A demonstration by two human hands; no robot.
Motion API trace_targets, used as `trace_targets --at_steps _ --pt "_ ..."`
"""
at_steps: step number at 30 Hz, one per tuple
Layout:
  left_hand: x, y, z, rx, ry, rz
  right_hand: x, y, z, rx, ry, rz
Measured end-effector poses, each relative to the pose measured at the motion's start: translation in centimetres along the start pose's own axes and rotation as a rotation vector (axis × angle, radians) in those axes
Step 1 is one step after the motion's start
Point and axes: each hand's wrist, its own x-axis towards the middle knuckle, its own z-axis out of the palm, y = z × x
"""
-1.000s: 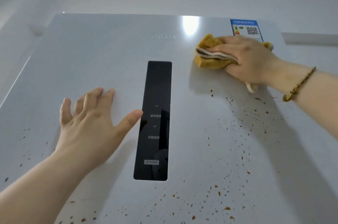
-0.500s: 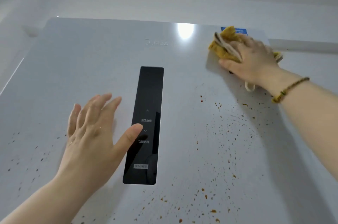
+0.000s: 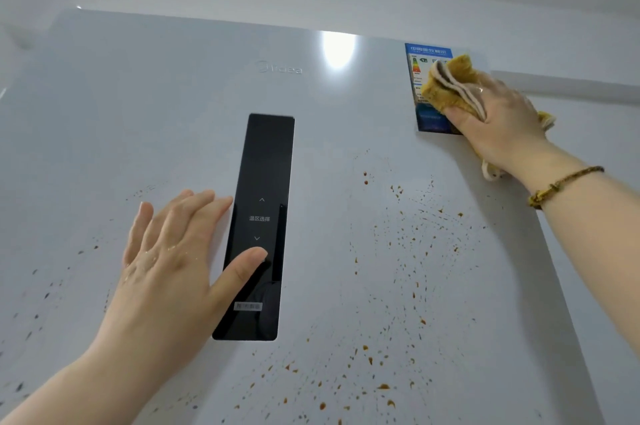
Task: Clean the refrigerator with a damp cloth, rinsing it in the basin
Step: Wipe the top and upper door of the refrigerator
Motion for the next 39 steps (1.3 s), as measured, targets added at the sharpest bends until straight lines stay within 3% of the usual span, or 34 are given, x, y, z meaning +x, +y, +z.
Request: trace_targets --at_steps 2,7,12,15,20,24,26,29,31,37,39 --pt "-0.1 -0.2 0.0 0.013 -0.022 0.01 -2.4 -0.6 -0.3 0.044 -0.007 -0.071" --pt "-0.4 -0.3 0.0 0.044 -0.058 0.024 -8.0 0.2 -0.3 0.063 -0.048 -0.451" --pt "-0.2 -0.1 0.2 0.075 0.003 0.034 -3.4 -0.1 -0.2 0.106 -0.008 -0.063" --pt "-0.2 0.0 0.1 0.089 -0.03 0.024 -5.0 -1.9 0.8 -0.004 0.059 0.002" --pt "-0.4 0.1 -0.2 0.055 -0.018 0.008 -13.6 -4.8 2.0 0.014 0.083 -0.359" --pt "-0.4 0.4 -0.2 0.047 -0.017 -0.011 -12.6 -3.5 1.2 0.052 -0.047 -0.496" --pt "-0.5 0.5 -0.2 0.041 -0.025 -0.021 -9.4 -2.8 0.8 0.044 -0.028 -0.352" --pt "-0.5 0.4 -0.4 0.035 -0.041 -0.018 -5.6 -2.8 0.3 0.089 0.075 0.059" --pt "-0.5 0.3 -0.7 0.037 -0.06 -0.012 -6.0 -3.8 0.8 -0.013 0.092 0.129" --pt "-0.3 0.0 -0.9 0.023 -0.108 -0.032 -16.8 -7.6 2.2 -0.027 0.028 -0.435" --pt "-0.4 0.2 -0.9 0.028 -0.118 -0.048 -18.3 -7.8 2.2 0.028 -0.039 -0.523"
